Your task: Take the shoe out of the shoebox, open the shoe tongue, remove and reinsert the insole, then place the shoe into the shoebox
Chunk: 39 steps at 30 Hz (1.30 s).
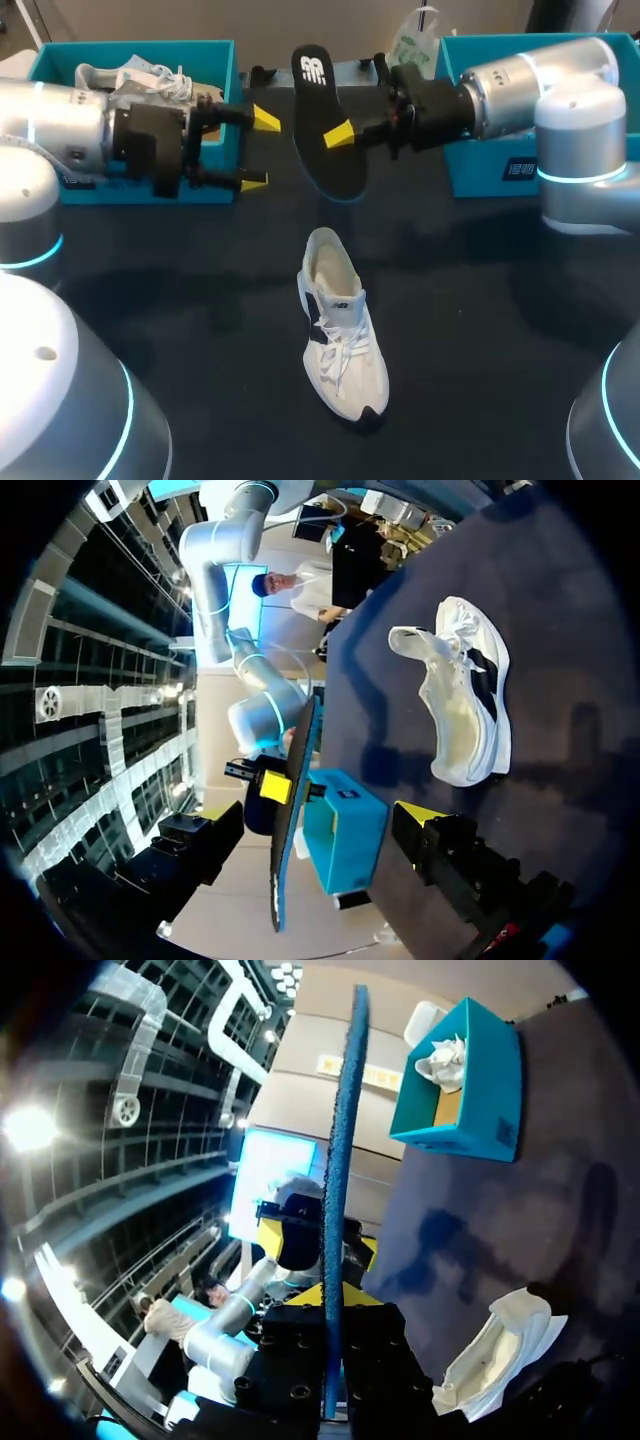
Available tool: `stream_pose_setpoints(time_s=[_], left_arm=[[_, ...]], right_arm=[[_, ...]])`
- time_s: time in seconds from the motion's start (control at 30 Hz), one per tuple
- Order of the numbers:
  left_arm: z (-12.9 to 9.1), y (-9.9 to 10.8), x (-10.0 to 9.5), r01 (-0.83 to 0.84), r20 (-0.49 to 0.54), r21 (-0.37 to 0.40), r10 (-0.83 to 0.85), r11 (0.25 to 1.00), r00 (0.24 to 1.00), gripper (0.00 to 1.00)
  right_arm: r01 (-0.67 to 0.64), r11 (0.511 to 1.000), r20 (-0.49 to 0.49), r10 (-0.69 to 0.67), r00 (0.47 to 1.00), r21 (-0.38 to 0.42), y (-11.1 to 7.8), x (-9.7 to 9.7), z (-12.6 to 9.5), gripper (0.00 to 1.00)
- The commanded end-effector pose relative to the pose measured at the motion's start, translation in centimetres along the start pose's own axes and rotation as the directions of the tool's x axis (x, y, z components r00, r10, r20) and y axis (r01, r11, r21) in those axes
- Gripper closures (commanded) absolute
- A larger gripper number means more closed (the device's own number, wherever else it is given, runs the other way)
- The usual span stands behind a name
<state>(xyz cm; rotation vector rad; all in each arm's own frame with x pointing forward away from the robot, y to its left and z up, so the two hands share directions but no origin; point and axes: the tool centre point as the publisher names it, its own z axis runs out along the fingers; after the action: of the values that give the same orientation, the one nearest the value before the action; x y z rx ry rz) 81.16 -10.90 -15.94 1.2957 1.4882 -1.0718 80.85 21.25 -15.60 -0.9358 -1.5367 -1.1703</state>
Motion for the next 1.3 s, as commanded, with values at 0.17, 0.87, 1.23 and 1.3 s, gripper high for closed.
stream_pose_setpoints(time_s=[0.17, 0.87, 1.23, 1.3], left_arm=[[-0.3, 0.1, -0.1, 0.000, -0.005, 0.005, 0.000, 1.000, 1.000, 0.00], [-1.0, 1.3, 6.1, 0.616, -0.405, -0.360, -0.712, 0.701, 0.573, 0.00], [-1.0, 1.3, 6.1, 0.616, -0.405, -0.360, -0.712, 0.701, 0.573, 0.00], [-0.9, 1.1, 6.8, 0.643, -0.370, -0.393, -0.754, 0.657, 0.543, 0.00]], right_arm=[[-0.001, 1.000, 0.000, 0.001, 1.000, 0.005, 0.2, -0.1, 0.1, 1.00], [0.147, 0.976, 0.129, -0.127, 0.984, -0.160, -0.7, -1.3, -1.6, 1.00], [0.147, 0.976, 0.129, -0.127, 0.984, -0.160, -0.7, -1.3, -1.6, 1.00], [0.147, 0.976, 0.129, -0.127, 0.984, -0.160, -0.7, -1.3, -1.6, 1.00]])
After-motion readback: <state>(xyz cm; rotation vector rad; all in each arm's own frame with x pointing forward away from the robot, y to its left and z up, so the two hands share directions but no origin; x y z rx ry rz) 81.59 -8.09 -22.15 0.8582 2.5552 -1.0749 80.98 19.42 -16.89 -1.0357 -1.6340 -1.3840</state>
